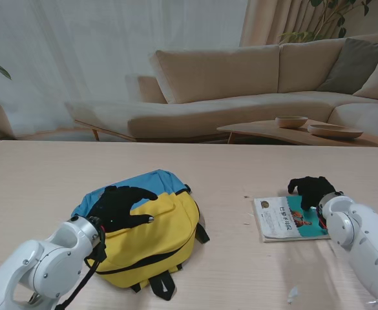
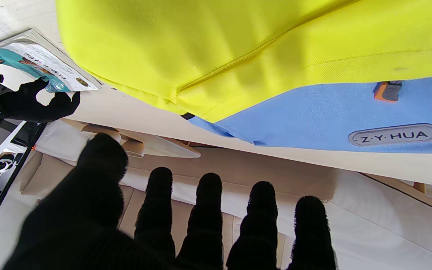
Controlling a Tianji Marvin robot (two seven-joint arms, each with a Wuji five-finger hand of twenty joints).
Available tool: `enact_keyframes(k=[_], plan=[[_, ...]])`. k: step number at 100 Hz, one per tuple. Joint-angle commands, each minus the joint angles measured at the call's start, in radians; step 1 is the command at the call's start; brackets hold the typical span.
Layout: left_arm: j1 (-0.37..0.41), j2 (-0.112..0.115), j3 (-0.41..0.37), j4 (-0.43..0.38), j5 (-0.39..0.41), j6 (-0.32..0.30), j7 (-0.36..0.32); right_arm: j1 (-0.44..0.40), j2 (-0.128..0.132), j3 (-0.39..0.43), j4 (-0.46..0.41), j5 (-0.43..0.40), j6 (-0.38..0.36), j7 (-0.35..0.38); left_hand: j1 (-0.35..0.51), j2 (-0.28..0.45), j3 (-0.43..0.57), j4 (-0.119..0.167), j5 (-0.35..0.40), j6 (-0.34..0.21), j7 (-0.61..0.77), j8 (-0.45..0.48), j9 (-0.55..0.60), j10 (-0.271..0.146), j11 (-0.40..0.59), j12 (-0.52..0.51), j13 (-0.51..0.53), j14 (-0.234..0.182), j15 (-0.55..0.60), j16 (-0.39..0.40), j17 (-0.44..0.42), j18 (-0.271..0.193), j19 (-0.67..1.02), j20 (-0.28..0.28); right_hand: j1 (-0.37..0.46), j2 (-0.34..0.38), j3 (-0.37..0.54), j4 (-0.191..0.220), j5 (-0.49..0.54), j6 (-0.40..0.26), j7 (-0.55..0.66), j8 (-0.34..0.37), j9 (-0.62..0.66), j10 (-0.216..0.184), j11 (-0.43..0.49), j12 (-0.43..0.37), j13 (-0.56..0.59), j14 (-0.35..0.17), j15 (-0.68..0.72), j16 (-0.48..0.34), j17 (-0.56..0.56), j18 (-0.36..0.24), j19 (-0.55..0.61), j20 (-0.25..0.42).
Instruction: Pack books into the school bag then zip close the school bag
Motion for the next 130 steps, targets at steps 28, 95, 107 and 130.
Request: enact_keyframes(k=[28, 95, 107, 130], plan=[[0.014, -0.003, -0.006, -0.015, 0.005, -0.007, -0.019, -0.053, -0.032, 0.015, 0.020, -0.005, 0.005, -0.082, 0.003, 0.020, 0.004, 0.035, -0.017, 0.006, 0.003, 0.008, -0.016, -0.024, 0.018, 0.011, -0.030, -0.024, -0.024, -0.020, -0.013, -0.025, -0.043, 0.017, 0.103, 0.054, 0.064, 0.140, 0.507, -0.276, 0.245, 0.273, 0.222, -0.121, 0.448, 0.097, 0.176, 0.077, 0.173, -0.038, 0.098, 0.136, 0.080, 0.033], [0.025, -0.004, -0.010, -0.020, 0.012, -0.007, -0.010, -0.223, -0.028, 0.254, -0.277, 0.003, -0.076, 0.116, 0.000, 0.018, 0.012, 0.033, -0.023, 0.005, -0.001, 0.006, -0.021, -0.026, 0.017, 0.012, -0.036, -0.025, -0.027, -0.022, -0.013, -0.028, -0.049, 0.018, -0.175, 0.176, -0.102, 0.239, 0.031, -0.112, -0.080, 0.069, -0.171, 0.053, -0.256, -0.366, -0.064, 0.016, -0.440, -0.151, -0.034, 0.041, -0.010, -0.004], [0.029, -0.005, -0.010, -0.021, 0.011, -0.008, -0.004, -0.245, -0.021, 0.282, -0.303, -0.014, -0.110, 0.158, 0.000, 0.018, 0.013, 0.033, -0.026, 0.005, -0.003, 0.004, -0.022, -0.025, 0.017, 0.012, -0.036, -0.026, -0.027, -0.022, -0.013, -0.026, -0.050, 0.019, -0.210, 0.170, -0.152, 0.219, -0.068, -0.098, -0.133, 0.017, -0.198, 0.046, -0.387, -0.423, -0.109, 0.005, -0.590, -0.224, -0.053, 0.005, -0.073, -0.037], [0.036, -0.006, -0.013, -0.022, 0.010, -0.011, 0.004, -0.272, -0.007, 0.317, -0.320, -0.043, -0.148, 0.234, -0.001, 0.016, 0.014, 0.033, -0.028, 0.004, -0.004, 0.002, -0.021, -0.027, 0.018, 0.012, -0.034, -0.026, -0.026, -0.021, -0.012, -0.025, -0.050, 0.021, -0.253, 0.151, -0.197, 0.186, -0.278, -0.091, -0.219, -0.062, -0.365, -0.007, -0.487, -0.462, -0.246, -0.032, -0.735, -0.298, -0.107, -0.068, -0.177, -0.096]])
